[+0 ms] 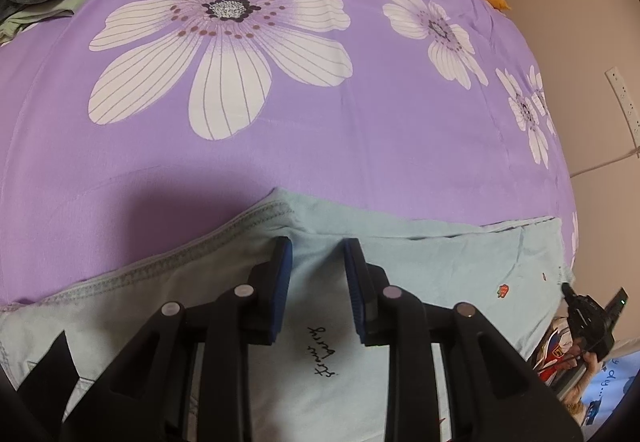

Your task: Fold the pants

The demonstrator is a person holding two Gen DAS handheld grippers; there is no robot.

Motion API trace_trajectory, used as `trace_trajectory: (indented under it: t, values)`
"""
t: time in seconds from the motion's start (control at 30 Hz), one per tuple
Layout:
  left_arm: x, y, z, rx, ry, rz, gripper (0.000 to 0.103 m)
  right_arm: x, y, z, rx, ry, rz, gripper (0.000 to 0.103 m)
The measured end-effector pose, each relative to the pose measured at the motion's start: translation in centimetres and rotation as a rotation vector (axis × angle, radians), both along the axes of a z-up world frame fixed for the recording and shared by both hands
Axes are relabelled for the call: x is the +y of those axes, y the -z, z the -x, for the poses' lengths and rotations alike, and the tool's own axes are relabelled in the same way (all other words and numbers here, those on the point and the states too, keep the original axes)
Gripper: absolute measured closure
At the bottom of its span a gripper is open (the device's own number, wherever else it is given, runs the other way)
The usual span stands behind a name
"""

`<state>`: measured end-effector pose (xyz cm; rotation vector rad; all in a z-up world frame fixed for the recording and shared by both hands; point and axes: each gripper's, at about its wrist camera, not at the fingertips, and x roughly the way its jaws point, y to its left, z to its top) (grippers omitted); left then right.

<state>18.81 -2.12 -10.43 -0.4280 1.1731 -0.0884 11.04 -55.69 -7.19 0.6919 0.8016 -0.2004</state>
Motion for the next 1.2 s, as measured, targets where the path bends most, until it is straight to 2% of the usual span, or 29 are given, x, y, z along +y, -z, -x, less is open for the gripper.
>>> trace_trajectory:
  t: [0.13, 0.27, 0.33, 0.4, 0.43, 0.47, 0.53, 0.73, 0.87, 1.03, 1.2]
  values:
    - [-0.4, -0.1, 0.3, 0.0, 0.002, -0.026, 0.076, -0.2, 2.9, -1.6, 0.094, -0.032, 0.0, 0.1]
    - [-1.5, -0.1, 1.9, 0.023, 0.011, -0.071, 0.074, -0.3, 3.0, -1.1, 0.075, -0.017, 0.002, 0.1]
    - [-2.0, -0.4, 3.1, 0.013, 0.02, -0.036, 0.074, -0.2, 2.5, -0.6, 0.078, -0.016, 0.025, 0.1]
    - [-2.7, -0.7, 4.5, 0.005, 0.032, 0.023, 0.073, -0.1, 2.0, 0.1, 0.078, -0.021, 0.047, 0.093]
    - [-3.2, -0.8, 5.1, 0.004, 0.04, 0.042, 0.071, 0.0, 1.9, 0.4, 0.081, -0.025, 0.055, 0.077]
    - [-3.6, -0.8, 5.7, 0.002, 0.05, 0.058, 0.07, -0.1, 1.7, 0.6, 0.085, -0.025, 0.066, 0.054]
    - [-4.8, -0.7, 6.7, 0.003, 0.078, 0.075, 0.067, 0.0, 1.7, 0.9, 0.081, -0.01, 0.074, 0.04]
    - [-6.9, 0.4, 7.9, 0.007, 0.135, 0.048, 0.063, 0.4, 2.9, 0.6, 0.055, -0.047, 0.005, 0.04]
    - [-6.2, 0.5, 7.8, 0.025, 0.118, 0.091, 0.063, 0.6, 3.0, 0.1, 0.034, -0.038, 0.034, 0.04]
    - [-6.2, 0.5, 7.9, 0.026, 0.11, 0.109, 0.063, -0.2, 3.3, -0.9, -0.027, -0.04, -0.012, 0.041]
    - [-6.3, 0.2, 7.9, 0.027, 0.116, 0.101, 0.065, -0.9, 3.6, -2.4, -0.066, -0.041, -0.087, 0.065]
